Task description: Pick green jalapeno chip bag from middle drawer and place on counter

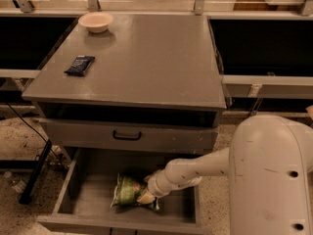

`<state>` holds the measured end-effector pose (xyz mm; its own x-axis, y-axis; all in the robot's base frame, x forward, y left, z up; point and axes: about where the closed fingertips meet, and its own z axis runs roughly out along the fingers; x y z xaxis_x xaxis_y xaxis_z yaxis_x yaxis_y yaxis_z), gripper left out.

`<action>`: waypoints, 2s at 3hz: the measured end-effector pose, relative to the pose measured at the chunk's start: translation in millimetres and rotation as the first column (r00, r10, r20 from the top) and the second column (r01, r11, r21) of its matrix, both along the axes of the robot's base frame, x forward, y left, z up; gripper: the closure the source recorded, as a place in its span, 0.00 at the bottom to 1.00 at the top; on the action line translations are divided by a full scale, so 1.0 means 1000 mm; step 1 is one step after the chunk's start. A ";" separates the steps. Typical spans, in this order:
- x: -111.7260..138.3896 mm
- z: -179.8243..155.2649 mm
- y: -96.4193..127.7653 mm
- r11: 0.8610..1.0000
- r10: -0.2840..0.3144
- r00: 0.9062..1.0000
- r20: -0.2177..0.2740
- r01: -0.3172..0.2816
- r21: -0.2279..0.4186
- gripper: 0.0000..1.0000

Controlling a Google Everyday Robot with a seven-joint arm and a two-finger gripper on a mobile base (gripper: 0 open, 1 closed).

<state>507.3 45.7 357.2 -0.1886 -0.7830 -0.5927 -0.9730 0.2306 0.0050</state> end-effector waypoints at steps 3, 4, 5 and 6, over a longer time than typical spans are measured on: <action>-0.006 0.031 -0.008 1.000 -0.008 0.999 0.049 0.008 0.002 1.00; -0.016 0.082 -0.018 1.000 -0.017 0.990 0.139 0.018 -0.011 1.00; -0.021 0.123 -0.029 0.999 -0.025 0.975 0.219 0.031 -0.024 1.00; -0.021 0.123 -0.029 0.999 -0.025 0.975 0.219 0.031 -0.024 1.00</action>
Offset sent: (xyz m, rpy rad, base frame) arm 0.0000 0.0000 0.0000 0.0000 0.0000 0.0000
